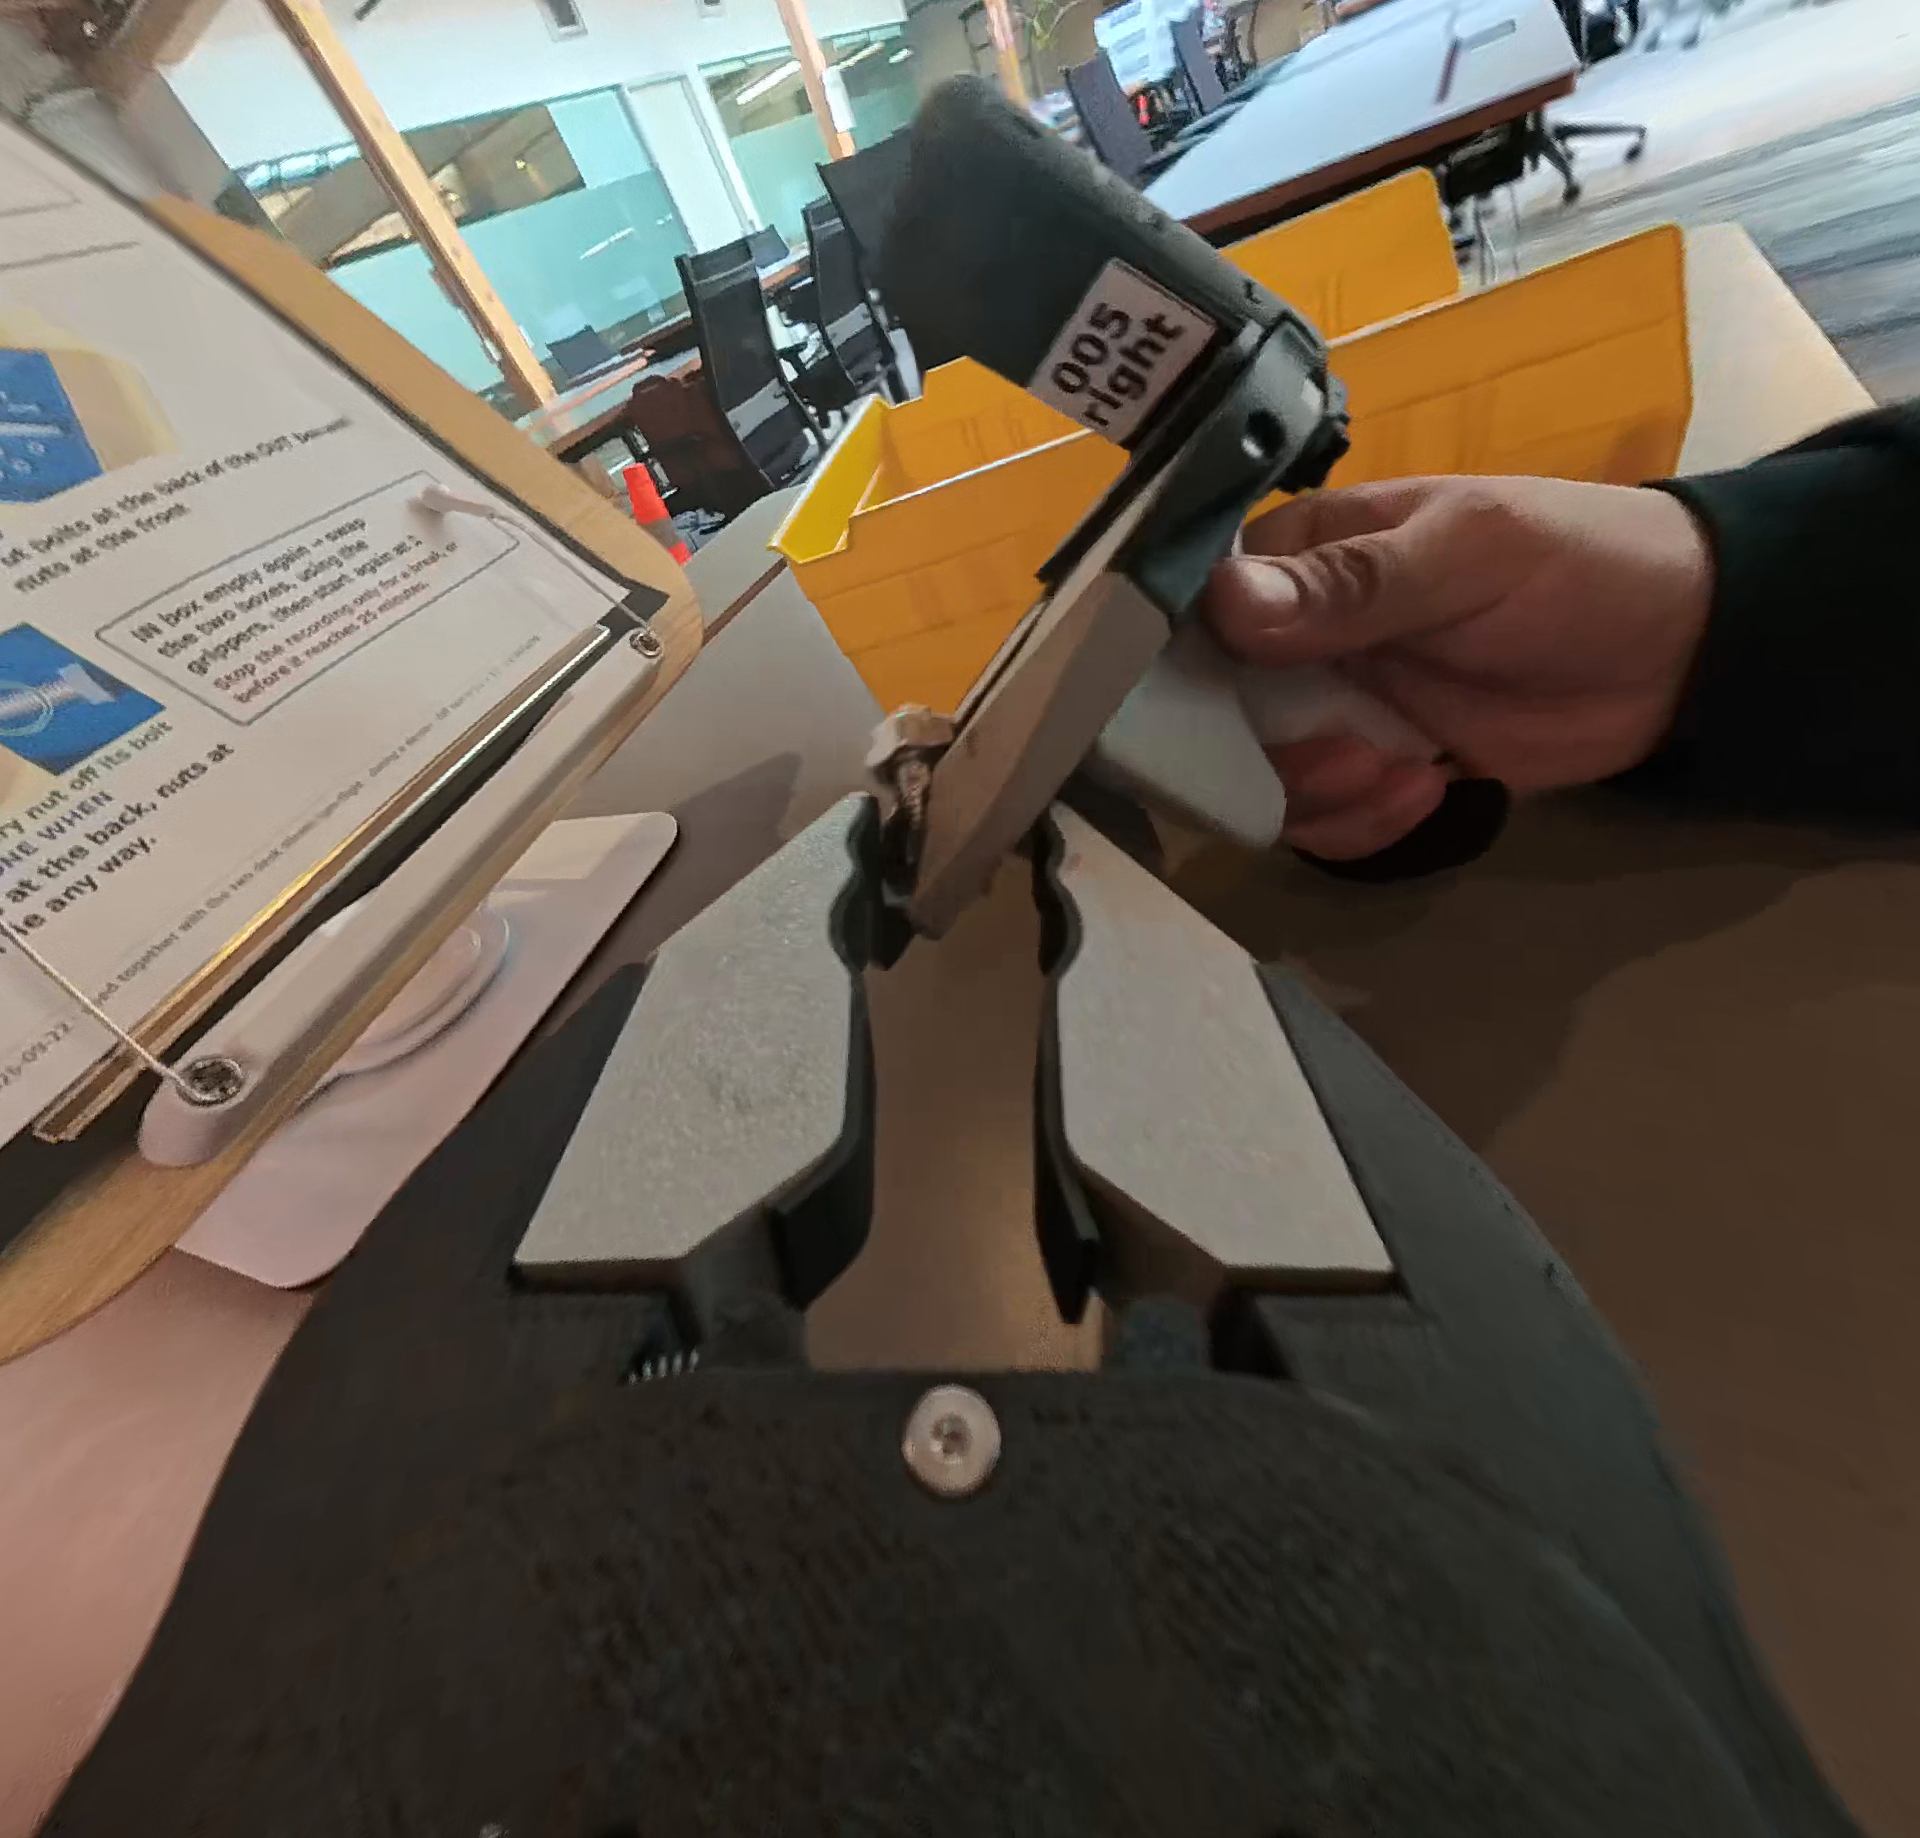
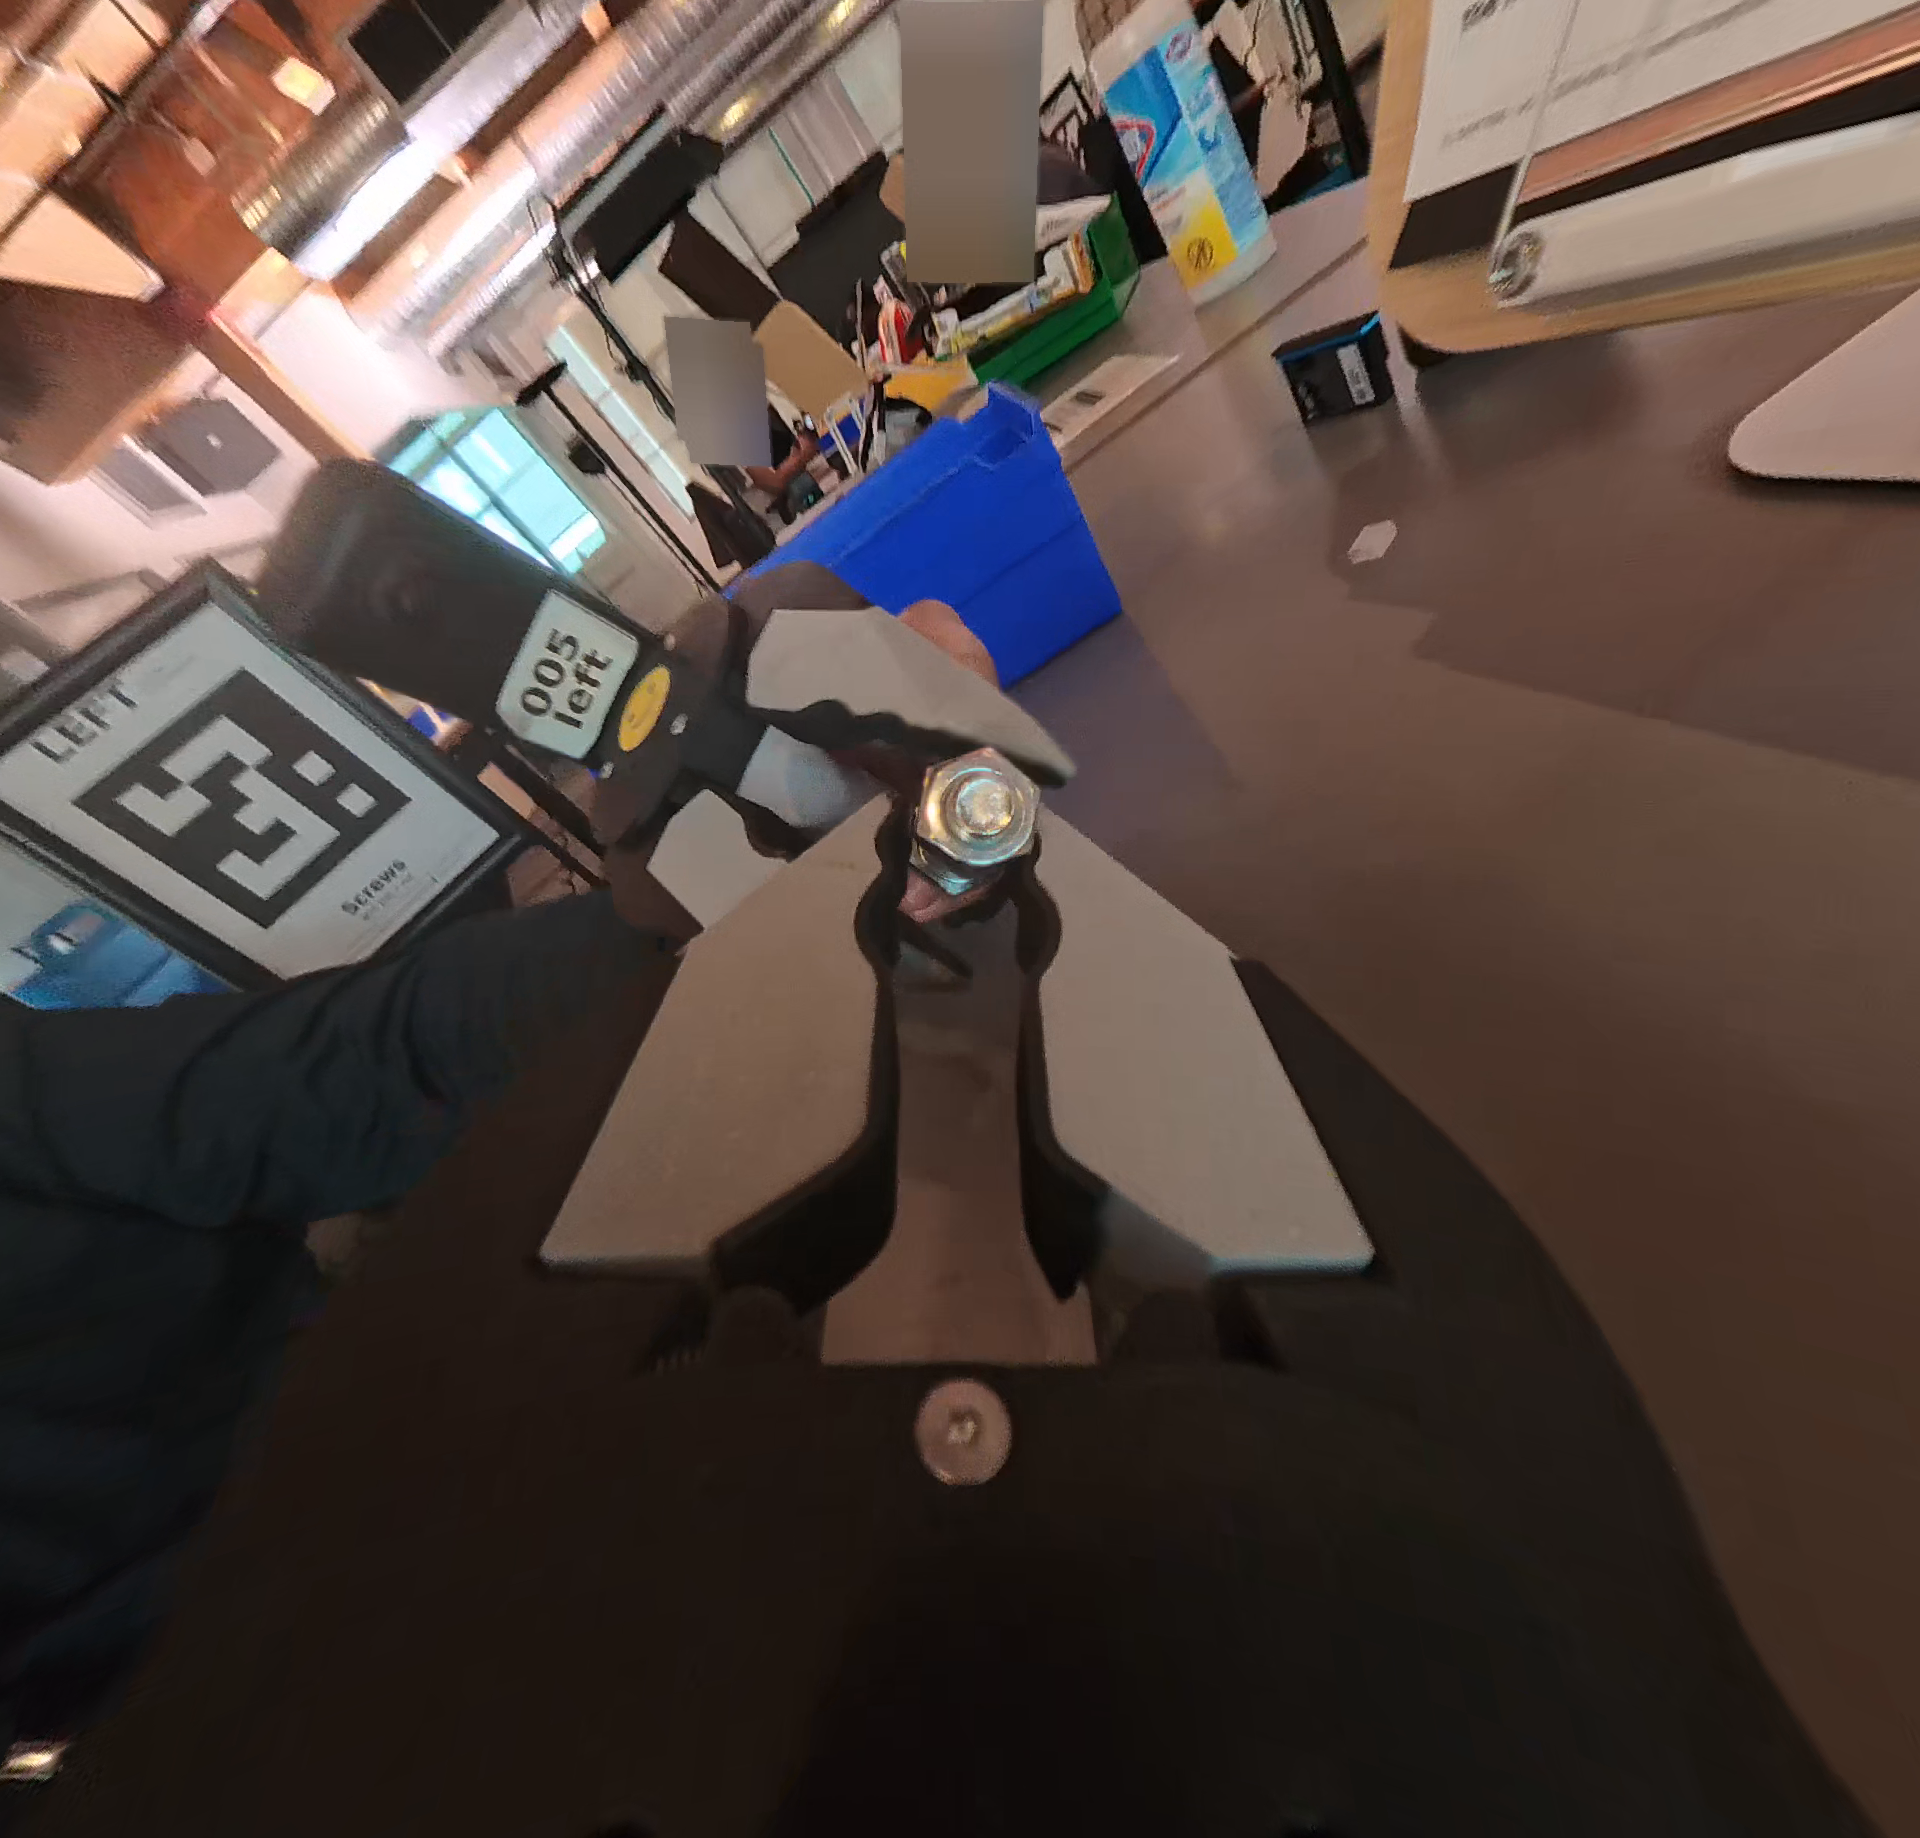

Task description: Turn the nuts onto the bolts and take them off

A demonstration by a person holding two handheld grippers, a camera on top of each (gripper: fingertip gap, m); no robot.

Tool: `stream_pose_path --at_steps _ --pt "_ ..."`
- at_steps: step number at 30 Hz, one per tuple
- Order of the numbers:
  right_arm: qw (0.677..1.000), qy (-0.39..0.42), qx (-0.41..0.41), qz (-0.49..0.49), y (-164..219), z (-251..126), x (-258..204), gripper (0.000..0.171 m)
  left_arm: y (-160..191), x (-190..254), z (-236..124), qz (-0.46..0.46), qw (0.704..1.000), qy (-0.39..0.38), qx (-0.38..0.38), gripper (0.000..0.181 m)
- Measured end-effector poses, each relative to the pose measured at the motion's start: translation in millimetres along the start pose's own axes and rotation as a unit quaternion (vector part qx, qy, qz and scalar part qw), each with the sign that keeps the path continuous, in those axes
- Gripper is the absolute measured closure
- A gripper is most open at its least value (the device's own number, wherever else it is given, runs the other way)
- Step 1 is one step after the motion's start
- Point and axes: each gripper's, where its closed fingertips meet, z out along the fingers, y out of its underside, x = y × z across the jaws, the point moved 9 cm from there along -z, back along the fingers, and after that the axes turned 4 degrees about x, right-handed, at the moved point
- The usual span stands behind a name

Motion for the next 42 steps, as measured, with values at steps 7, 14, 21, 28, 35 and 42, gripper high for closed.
stream_pose_path --at_steps 7,14,21,28,35,42 --pt "1.0 0.014 -0.003 -0.01 -1.5 -2.3 -0.6 0.156 -4.2 6.7 3.8 0.072 0.996 -0.043 -0.026 0.163" --pt "0.999 0.023 -0.009 -0.048 -3.1 -6.1 -6.4 0.156 -5.5 10.1 4.1 0.075 0.996 -0.046 -0.013 0.16" --pt "0.997 0.061 -0.025 -0.05 -1.2 -4.8 -1.4 0.157 1.3 7.4 7.1 0.07 0.996 -0.043 -0.042 0.16" --pt "0.997 0.082 0.016 -0.007 -5.7 -18.2 9.6 0.157 13.2 0.4 1.5 0.055 0.995 -0.027 -0.084 0.151" --pt "0.999 0.045 0.031 -0.001 -7.6 -17.0 5.4 0.157 15.5 5.8 7.1 0.025 0.996 -0.005 -0.086 0.148" --pt "1.0 -0.01 0.025 -0.013 -6.3 -7.4 -5.0 0.157 7.7 10.1 8.1 -0.009 0.999 0.005 -0.049 0.165"
